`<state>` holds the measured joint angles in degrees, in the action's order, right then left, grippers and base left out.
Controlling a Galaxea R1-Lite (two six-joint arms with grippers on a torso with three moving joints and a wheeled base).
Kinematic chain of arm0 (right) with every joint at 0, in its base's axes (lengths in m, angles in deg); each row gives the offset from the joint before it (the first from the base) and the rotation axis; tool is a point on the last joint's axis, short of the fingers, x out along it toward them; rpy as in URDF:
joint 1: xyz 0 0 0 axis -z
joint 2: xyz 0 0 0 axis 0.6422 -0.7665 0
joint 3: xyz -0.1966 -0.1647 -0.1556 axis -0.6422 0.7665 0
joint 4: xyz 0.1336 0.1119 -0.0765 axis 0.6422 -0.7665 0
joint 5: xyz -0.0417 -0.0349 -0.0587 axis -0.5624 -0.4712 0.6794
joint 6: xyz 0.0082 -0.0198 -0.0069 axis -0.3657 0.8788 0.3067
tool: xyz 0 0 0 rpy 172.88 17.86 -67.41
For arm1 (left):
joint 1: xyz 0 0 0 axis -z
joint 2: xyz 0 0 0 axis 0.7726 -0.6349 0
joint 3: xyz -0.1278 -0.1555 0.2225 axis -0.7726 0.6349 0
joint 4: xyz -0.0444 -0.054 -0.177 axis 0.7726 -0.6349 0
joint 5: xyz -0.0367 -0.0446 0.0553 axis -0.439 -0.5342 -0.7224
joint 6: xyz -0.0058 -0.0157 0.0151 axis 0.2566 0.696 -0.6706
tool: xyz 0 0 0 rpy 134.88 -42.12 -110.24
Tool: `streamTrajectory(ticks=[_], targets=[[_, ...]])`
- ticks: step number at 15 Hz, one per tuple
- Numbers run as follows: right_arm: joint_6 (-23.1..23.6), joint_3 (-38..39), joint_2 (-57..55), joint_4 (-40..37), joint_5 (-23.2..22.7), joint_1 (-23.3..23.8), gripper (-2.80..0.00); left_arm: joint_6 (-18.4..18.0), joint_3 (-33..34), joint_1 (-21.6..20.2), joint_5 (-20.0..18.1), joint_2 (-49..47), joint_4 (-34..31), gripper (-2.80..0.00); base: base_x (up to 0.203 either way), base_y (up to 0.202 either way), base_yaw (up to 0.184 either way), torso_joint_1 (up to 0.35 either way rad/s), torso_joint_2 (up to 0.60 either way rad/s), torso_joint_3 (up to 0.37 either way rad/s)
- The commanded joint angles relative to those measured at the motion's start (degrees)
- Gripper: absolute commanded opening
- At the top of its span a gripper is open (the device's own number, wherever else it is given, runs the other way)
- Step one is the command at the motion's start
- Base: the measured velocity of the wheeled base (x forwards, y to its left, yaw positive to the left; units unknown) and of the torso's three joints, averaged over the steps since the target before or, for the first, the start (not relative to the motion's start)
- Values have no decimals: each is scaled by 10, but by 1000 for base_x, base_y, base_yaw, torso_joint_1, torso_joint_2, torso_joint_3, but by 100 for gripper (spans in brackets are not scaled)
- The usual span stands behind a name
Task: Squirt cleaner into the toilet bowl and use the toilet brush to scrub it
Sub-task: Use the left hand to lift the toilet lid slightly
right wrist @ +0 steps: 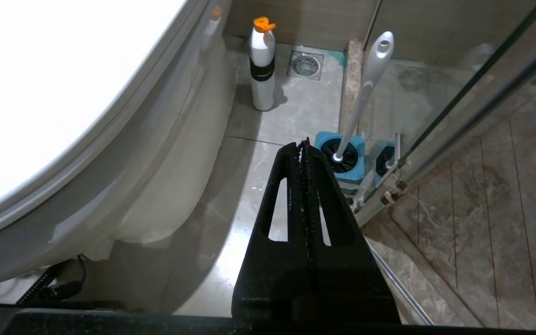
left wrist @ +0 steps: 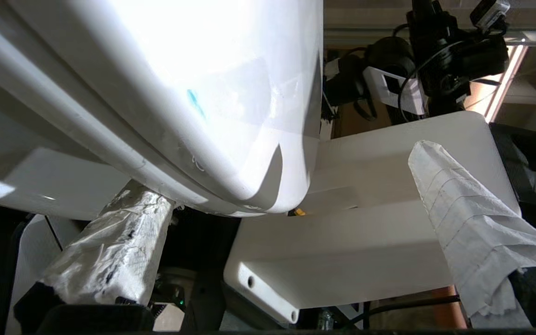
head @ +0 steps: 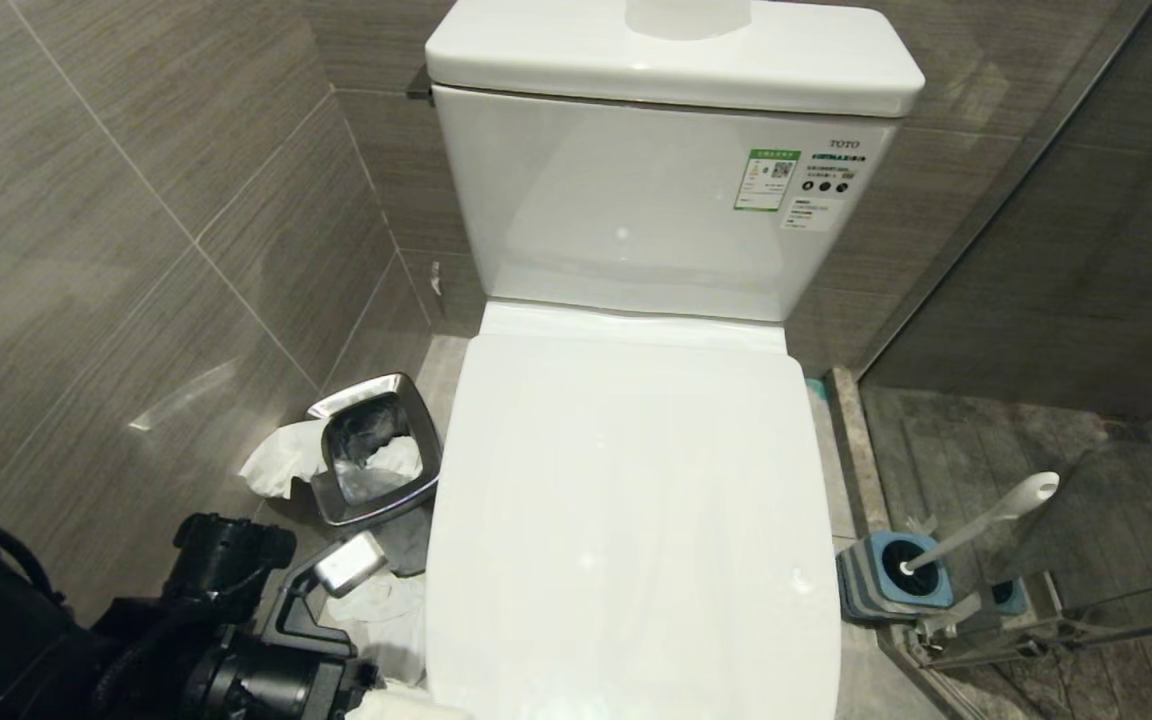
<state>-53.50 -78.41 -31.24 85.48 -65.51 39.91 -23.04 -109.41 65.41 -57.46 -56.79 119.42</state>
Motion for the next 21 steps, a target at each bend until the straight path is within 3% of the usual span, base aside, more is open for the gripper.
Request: streamTrajectory(ticks=[1, 6, 10, 21], targets=[[0, 0, 0, 0, 0, 0, -280, 0, 0, -7, -4, 17, 4, 0, 0, 0, 0, 0, 0, 0], [0, 0, 0, 0, 0, 0, -280, 0, -6, -12, -40, 56, 4, 0, 0, 0, 0, 0, 0, 0], [0, 0, 0, 0, 0, 0, -280, -2, -2, -12, -98, 92, 4, 0, 0, 0, 0, 0, 0, 0], [0, 0, 0, 0, 0, 0, -280, -1, -9, -8, -105, 163, 4, 0, 0, 0, 0, 0, -3, 0]])
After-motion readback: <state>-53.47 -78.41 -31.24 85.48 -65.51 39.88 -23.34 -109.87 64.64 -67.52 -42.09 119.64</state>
